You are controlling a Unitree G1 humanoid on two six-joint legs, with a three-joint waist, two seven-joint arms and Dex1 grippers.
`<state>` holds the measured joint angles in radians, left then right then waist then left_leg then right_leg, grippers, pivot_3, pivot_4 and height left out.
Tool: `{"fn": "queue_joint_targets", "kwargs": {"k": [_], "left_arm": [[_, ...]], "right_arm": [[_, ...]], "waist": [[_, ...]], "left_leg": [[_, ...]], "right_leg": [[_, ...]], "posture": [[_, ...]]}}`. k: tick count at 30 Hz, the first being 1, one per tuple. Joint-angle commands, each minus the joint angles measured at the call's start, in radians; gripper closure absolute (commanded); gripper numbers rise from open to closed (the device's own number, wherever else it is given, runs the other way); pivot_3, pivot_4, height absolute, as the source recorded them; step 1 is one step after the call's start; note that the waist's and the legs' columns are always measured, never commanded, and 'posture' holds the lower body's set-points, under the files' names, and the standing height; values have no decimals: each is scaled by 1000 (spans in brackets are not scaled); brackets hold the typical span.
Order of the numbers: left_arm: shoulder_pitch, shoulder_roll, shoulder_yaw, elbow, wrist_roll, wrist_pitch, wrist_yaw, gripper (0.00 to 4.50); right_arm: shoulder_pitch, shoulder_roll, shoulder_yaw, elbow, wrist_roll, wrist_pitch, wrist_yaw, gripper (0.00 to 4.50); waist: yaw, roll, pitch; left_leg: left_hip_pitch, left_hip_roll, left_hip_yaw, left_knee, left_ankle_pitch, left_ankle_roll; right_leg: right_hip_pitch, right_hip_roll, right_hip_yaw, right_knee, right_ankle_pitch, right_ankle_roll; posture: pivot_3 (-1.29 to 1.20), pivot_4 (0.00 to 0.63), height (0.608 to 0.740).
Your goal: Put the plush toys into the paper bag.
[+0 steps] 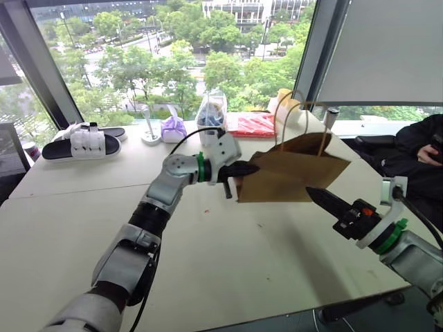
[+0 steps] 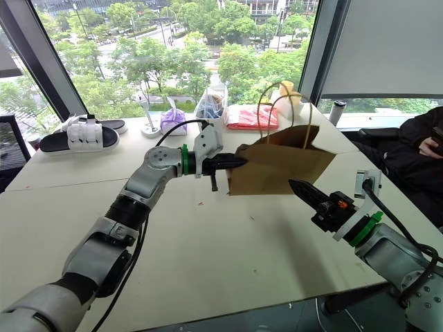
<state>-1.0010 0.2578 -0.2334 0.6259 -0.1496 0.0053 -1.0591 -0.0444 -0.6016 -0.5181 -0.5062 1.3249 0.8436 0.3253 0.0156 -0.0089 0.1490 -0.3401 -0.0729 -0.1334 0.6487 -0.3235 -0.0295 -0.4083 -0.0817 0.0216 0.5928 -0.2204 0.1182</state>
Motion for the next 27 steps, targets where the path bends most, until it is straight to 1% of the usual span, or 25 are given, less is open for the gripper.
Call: {"fn": "queue_joint_targets", "kwargs": {"k": [1, 3, 6, 8, 9, 12, 13, 14, 16, 19, 21, 24, 27], "left_arm": [[-49, 0, 23, 95, 20, -73, -21, 4449], [-29, 7, 19, 139, 35, -99, -37, 4449], [-17, 9, 24, 184, 54, -144, -36, 3639], [-21, 6, 33, 200, 53, -152, -42, 2762], [-24, 5, 40, 204, 51, -160, -39, 2174], [-31, 7, 62, 204, 48, -179, -12, 757], [-28, 13, 69, 193, 49, -183, 2, 327], [-22, 21, 78, 175, 44, -177, 7, 34], [18, 57, 98, 89, 25, -142, -5, 34], [143, 135, 143, -161, -66, 65, -43, 34], [235, 183, 171, -337, -118, 203, -24, 34], [457, 286, 272, -724, -292, 528, 44, 34], [639, 339, 360, -980, -419, 737, 139, 34]], "right_arm": [[13, 4, 1, -46, 28, -33, 3, 4500], [23, 13, 12, -53, 30, -42, -8, 4500], [30, 16, 24, -52, 26, -51, -15, 4500], [32, 11, 29, -50, 25, -54, -15, 4500], [31, 6, 33, -48, 24, -52, -14, 4500], [27, -9, 40, -39, 26, -47, -4, 4500], [26, -16, 48, -38, 20, -43, 2, 4500], [26, -22, 55, -38, 13, -40, 7, 4500], [27, -32, 69, -41, 1, -39, 17, 4500], [29, -48, 83, -48, -22, -42, 32, 4500], [30, -57, 93, -52, -46, -51, 46, 4500], [27, -75, 124, -42, -114, -70, 88, 4500], [46, -95, 148, -28, -172, -71, 133, 4500]], "waist": [[-1, 0, 0], [-2, 0, 0], [-2, 0, 0], [-2, 0, 0], [-2, 0, 0], [-3, 0, 0], [-3, 0, 0], [-3, 0, 0], [-7, 0, 0], [-18, 1, 0], [-27, 1, 0], [-33, 1, 0], [-27, 1, 0]], "left_leg": [[0, 0, 0, 0, 0, 0], [0, 0, -1, 0, -1, 2], [0, 0, -1, -1, -1, 2], [0, 0, 0, -1, -1, 2], [0, 0, 0, -1, -1, 2], [0, 0, 0, 0, -1, 2], [0, 0, 0, 0, -1, 2], [0, 0, 0, 0, -1, 2], [0, 1, 0, 0, -1, 2], [1, 2, 0, -2, -1, 2], [1, 3, -1, -2, -1, 2], [0, 3, -1, -2, -2, 2], [0, 3, -2, -2, -2, 2]], "right_leg": [[0, 0, 0, 0, 0, 0], [-1, 0, 0, 0, 0, 0], [-1, 0, 0, 0, 0, 0], [-1, 0, 0, 0, 0, 0], [-1, 0, 0, 0, 0, 0], [-1, 0, 0, 0, 0, 0], [-1, 0, 0, 0, 0, 0], [-1, 0, 0, 0, 0, 1], [-1, 0, 0, 1, 0, 1], [-2, 0, 0, 1, 0, 0], [-3, 0, 1, 2, 0, 0], [-3, 0, 2, 2, 0, 0], [-3, -1, 2, 1, 0, 0]], "posture": [[0, 150, 740], [0, 150, 740], [0, 150, 740], [0, 150, 740], [0, 150, 740], [0, 150, 740], [0, 150, 740], [0, 150, 740], [0, 150, 740], [0, 150, 740], [0, 150, 740], [0, 150, 740], [0, 150, 740]]}}
